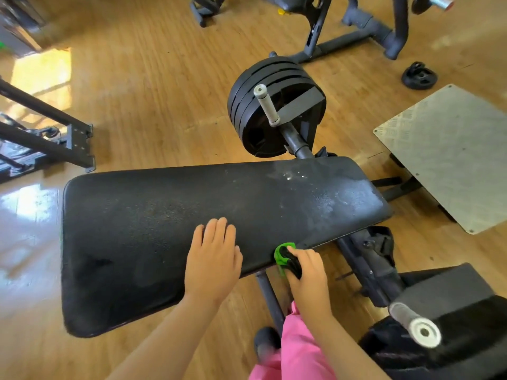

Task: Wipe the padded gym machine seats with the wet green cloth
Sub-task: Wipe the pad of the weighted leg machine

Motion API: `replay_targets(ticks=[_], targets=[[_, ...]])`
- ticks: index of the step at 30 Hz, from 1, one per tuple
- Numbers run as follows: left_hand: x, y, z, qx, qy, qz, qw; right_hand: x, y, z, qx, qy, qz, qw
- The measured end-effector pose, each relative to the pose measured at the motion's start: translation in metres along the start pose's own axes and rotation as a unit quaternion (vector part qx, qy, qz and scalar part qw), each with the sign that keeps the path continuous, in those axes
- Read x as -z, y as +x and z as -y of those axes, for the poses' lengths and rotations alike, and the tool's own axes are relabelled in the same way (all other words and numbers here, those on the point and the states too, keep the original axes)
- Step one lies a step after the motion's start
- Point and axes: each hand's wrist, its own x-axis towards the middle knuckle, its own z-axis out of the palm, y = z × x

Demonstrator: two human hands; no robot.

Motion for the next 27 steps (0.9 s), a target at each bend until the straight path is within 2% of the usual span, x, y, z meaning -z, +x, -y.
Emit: replay_targets(ticks=[3,10,13,17,24,27], targets=[[-0.004,0.002,-0.001,0.016,0.011,0.001,1.0,0.01,0.016,-0.02,-0.083,-0.015,-0.031,0.996],[-0.004,0.003,-0.006,0.022,0.022,-0.004,1.0,0.0,0.012,0.0,-0.155,0.055,-0.073,0.984],[-0.003,0.003,-0.006,0.021,0.025,0.0,0.999,-0.014,-0.005,0.026,-0.118,0.095,-0.056,0.987],[-0.003,0.004,-0.007,0.023,0.028,0.003,0.999,-0.028,-0.02,0.037,-0.034,0.09,-0.026,0.995],[-0.004,0.003,-0.008,0.026,0.037,-0.003,0.999,-0.023,-0.007,0.006,0.053,-0.009,-0.028,0.998],[-0.005,0.004,-0.009,0.027,0.04,-0.002,0.999,-0.024,-0.006,0.001,0.072,-0.019,-0.04,0.996]])
